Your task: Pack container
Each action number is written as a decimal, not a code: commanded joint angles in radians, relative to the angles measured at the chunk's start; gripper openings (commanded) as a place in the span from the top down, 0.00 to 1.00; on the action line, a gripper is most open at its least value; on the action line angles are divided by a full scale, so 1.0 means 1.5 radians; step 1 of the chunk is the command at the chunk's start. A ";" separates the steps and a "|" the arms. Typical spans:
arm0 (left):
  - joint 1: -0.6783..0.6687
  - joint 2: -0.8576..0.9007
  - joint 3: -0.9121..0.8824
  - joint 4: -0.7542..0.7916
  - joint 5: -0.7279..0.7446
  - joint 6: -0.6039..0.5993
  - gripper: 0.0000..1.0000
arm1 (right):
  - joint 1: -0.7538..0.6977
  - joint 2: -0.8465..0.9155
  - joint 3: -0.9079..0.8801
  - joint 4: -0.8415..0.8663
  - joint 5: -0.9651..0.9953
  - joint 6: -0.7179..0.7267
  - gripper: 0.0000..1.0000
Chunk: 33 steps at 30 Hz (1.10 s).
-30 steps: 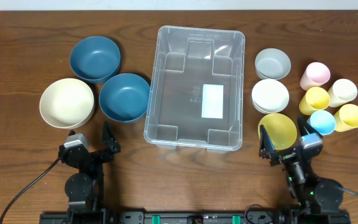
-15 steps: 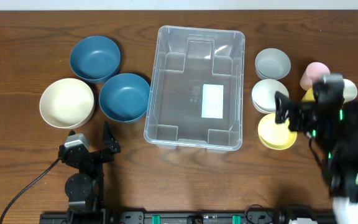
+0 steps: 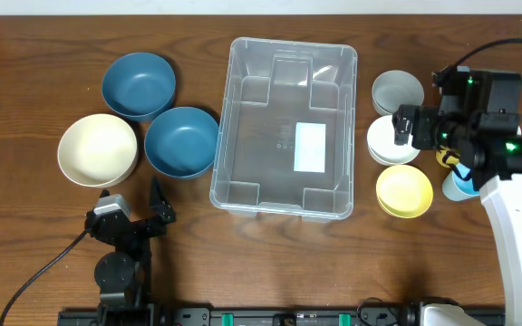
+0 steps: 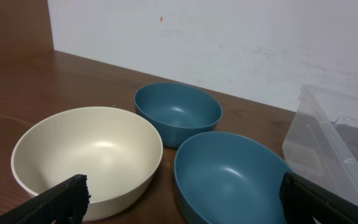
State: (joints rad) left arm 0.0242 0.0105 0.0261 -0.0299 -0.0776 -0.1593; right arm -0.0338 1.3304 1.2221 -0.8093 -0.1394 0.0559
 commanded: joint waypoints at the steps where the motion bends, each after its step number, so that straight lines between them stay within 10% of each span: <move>1: -0.002 -0.003 -0.015 -0.024 -0.006 0.006 0.02 | -0.004 0.010 0.013 0.003 0.013 -0.013 0.01; 33: -0.001 0.004 0.035 0.025 0.086 -0.032 0.02 | -0.004 0.011 0.013 0.003 0.013 -0.013 0.01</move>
State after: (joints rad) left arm 0.0242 0.0105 0.0265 0.0273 0.0021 -0.1909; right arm -0.0338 1.3437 1.2221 -0.8059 -0.1295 0.0479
